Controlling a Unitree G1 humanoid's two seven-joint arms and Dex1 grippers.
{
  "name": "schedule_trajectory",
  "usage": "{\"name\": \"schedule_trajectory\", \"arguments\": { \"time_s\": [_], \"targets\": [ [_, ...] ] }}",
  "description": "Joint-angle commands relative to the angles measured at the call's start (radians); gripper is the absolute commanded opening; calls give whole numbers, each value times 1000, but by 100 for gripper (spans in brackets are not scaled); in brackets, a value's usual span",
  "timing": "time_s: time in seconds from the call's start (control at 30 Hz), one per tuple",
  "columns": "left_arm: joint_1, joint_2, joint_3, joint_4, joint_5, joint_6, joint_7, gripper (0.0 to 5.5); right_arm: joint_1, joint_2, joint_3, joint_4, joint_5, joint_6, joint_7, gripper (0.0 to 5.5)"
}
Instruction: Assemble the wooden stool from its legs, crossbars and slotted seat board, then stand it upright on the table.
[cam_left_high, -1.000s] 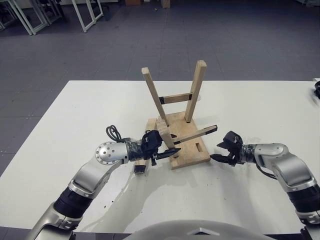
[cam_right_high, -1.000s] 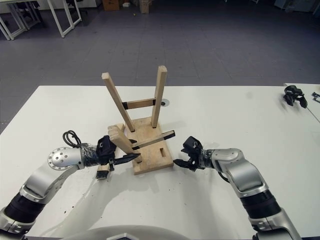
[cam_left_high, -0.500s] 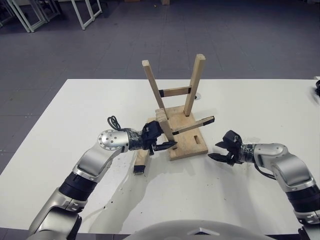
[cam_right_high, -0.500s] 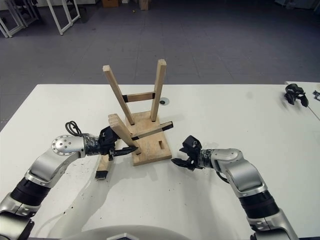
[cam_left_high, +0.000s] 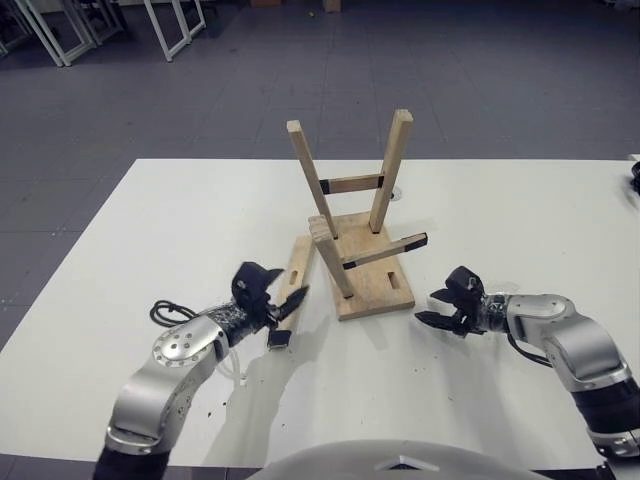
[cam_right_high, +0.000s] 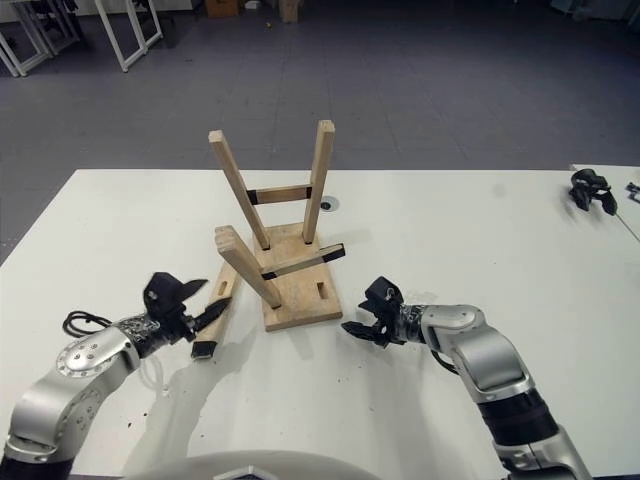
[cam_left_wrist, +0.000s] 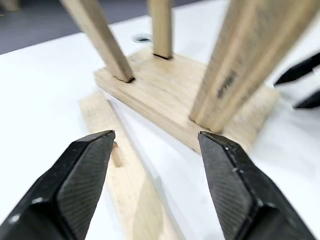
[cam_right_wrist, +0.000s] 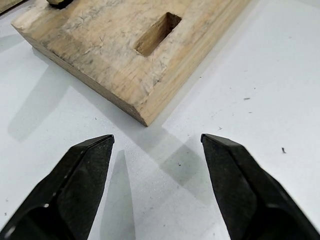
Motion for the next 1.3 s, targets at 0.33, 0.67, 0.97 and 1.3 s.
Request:
{"name": "schedule_trajectory", "arguments": {
  "time_s": [0.33, 0.67, 0.97, 1.3],
  "targets": [
    [150, -176, -50, -100, 69, 88, 194, 291, 2, -13, -1, -12, 2, 19, 2, 321],
    [158, -197, -75, -36, 71, 178, 204, 325, -10, -10, 3, 2, -2, 19, 4, 321],
    [115, -173, -61, 54, 77, 207, 180, 294, -24, -5, -18, -16, 31, 38, 19, 321],
    [43, -98, 28, 121, 115, 64, 132, 210, -157, -4, -261, 36, 185, 175, -23, 321]
  ]
}}
